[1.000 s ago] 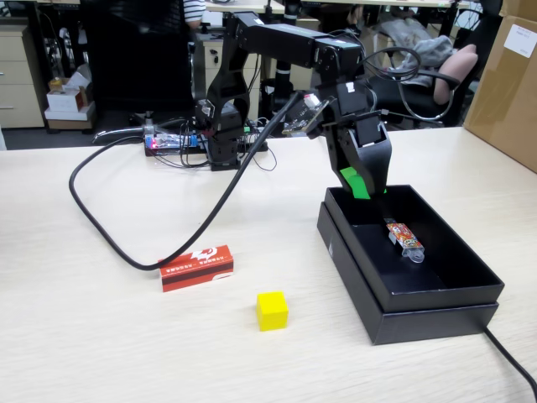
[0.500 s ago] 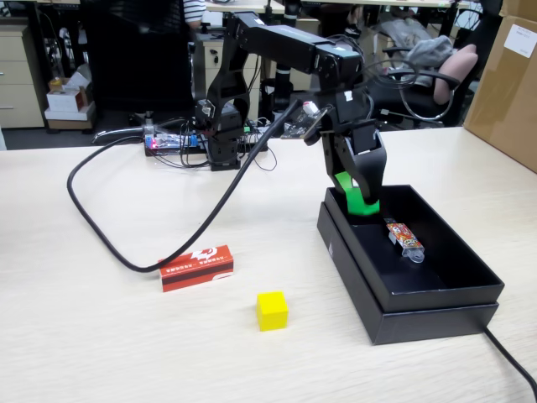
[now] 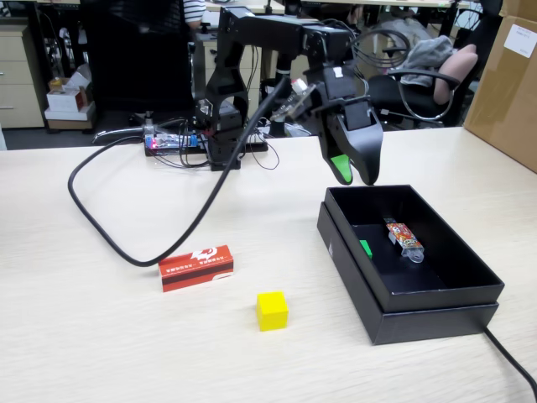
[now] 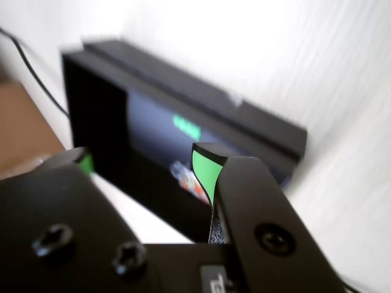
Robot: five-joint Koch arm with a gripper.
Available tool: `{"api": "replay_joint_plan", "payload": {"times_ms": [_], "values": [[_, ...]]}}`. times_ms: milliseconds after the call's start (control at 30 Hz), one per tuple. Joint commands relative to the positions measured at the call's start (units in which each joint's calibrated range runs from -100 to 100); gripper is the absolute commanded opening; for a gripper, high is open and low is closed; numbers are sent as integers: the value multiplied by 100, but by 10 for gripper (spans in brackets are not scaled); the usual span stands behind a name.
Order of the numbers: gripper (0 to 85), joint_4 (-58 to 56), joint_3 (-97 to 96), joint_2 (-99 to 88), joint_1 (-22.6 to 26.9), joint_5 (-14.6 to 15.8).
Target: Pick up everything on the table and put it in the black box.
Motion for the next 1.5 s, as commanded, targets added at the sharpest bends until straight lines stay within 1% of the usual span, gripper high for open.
{"api": "replay_joint_plan", "payload": {"times_ms": [0, 133, 167, 233, 400, 600, 800, 967, 1200, 1267, 1467], "values": [[395, -1, 211, -419, -366, -230], [407, -1, 38, -419, -791, -396], [407, -1, -152, -362, -977, -498], [422, -1, -633, -236, -1172, -615], [463, -1, -1222, 143, -1407, -728], [468, -1, -1304, 717, -1675, -879], [477, 51, -1004, 1382, -1885, -1006], [476, 51, -596, 1876, -1968, -1055], [468, 51, 229, 2656, -2007, -1065], [447, 51, 265, 2748, -2012, -1079], [445, 51, 156, 2966, -2032, -1104]]}}
